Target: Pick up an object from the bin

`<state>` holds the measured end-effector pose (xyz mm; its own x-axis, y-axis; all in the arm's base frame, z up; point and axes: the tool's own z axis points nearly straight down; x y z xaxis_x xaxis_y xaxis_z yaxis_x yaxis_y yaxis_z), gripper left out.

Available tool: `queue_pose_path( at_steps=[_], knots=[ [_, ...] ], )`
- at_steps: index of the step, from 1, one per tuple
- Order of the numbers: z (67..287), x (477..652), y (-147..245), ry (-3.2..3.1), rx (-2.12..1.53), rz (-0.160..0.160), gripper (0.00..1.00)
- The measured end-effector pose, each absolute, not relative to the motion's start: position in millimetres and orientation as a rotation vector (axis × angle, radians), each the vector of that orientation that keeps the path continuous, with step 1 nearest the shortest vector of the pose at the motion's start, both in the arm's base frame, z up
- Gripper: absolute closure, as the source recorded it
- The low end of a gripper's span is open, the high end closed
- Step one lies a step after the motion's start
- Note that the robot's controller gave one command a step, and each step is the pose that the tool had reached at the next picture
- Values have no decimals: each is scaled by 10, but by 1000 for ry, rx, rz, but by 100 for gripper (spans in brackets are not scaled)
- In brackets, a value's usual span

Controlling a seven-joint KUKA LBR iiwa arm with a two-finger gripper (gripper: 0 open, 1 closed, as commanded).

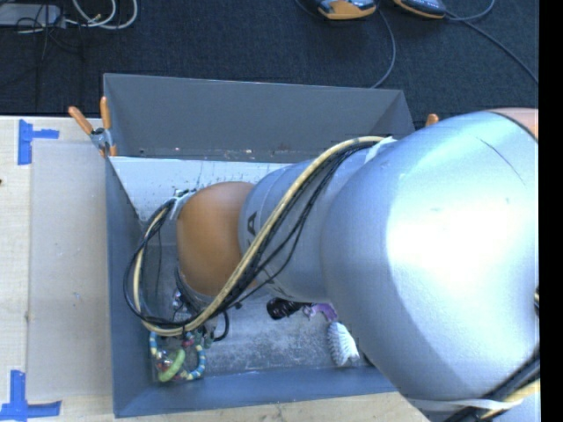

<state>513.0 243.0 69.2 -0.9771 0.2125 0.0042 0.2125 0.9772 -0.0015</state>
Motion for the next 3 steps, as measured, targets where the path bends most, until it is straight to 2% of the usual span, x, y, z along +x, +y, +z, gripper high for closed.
queue_pose_path(
  at_steps=[1, 2, 3],
  knots=[
    [976, 5418, 2422, -3129, -200, 3, 100],
    [1055, 5497, 2413, -3136, -177, -1, 100],
    [1466, 5284, 2121, -3119, -246, 8, 100]
  ],
)
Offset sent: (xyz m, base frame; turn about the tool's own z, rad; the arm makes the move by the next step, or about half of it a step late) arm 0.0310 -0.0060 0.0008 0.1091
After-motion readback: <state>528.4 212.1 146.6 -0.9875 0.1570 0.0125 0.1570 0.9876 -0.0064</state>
